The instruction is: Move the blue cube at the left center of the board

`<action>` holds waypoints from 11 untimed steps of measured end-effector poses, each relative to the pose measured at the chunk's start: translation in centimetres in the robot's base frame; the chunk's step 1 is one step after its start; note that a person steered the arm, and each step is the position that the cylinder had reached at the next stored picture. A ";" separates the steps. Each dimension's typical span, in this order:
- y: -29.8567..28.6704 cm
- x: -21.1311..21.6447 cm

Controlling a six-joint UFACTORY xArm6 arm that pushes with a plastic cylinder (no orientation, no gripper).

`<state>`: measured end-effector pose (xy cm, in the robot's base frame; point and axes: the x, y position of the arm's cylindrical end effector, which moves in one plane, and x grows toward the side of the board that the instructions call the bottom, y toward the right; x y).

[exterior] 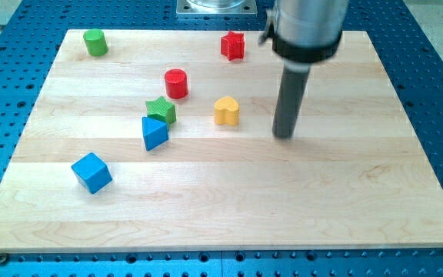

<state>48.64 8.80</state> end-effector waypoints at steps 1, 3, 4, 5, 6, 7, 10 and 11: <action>-8.3 5.7; -21.7 8.1; -25.4 4.8; -26.4 4.5; -29.4 4.9; -30.9 1.1; -26.7 -6.1; -26.2 -9.4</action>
